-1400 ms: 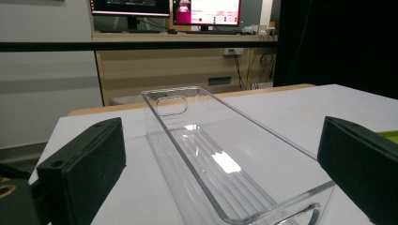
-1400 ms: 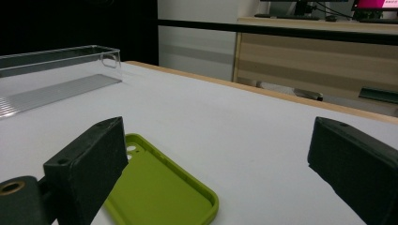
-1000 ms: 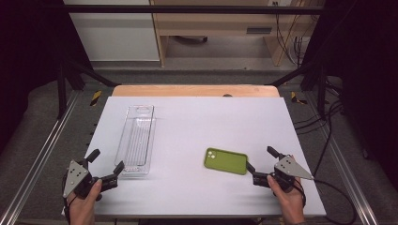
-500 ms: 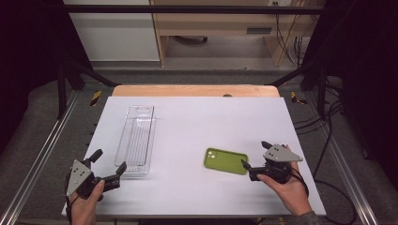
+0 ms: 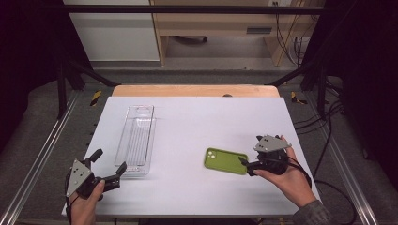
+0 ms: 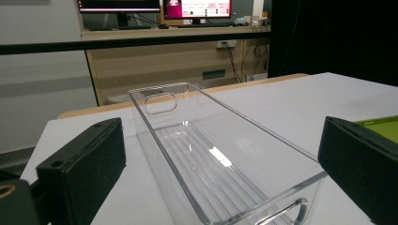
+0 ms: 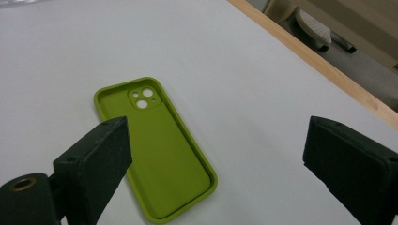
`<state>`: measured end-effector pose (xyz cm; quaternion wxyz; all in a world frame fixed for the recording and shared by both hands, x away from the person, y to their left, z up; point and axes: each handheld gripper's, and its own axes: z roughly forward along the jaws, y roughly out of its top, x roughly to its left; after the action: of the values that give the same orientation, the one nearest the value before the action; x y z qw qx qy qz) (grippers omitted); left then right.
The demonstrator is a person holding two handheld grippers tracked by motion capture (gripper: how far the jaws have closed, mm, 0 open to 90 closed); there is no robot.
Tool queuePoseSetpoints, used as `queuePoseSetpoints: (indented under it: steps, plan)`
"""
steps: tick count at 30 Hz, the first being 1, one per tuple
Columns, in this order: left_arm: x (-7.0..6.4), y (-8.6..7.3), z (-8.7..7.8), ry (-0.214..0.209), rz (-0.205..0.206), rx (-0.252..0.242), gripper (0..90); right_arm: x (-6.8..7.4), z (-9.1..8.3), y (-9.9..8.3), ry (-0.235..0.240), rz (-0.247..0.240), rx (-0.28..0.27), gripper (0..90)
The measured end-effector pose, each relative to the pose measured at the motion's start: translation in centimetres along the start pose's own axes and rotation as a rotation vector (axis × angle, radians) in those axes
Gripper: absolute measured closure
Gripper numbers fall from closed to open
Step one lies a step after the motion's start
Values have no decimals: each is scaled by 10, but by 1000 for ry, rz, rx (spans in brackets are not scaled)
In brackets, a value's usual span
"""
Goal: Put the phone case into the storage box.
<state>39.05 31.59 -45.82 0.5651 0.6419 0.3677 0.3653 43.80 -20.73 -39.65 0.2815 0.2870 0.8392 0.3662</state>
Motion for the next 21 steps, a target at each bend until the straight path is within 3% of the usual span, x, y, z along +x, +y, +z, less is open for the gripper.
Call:
queuePoseSetpoints:
  steps: [9, 13, 21]
  plan:
    - [0, 0, -1, -2, -4, -5, 10, 9, 6, 17, 46, -94, 60, 85]
    - [1, 0, -2, -1, -10, -9, 10, 13, 14, 22, 77, -145, 111, 88]
    - [0, 1, -2, 3, -3, -3, 10, 17, 23, 23, 100, -176, 142, 80]
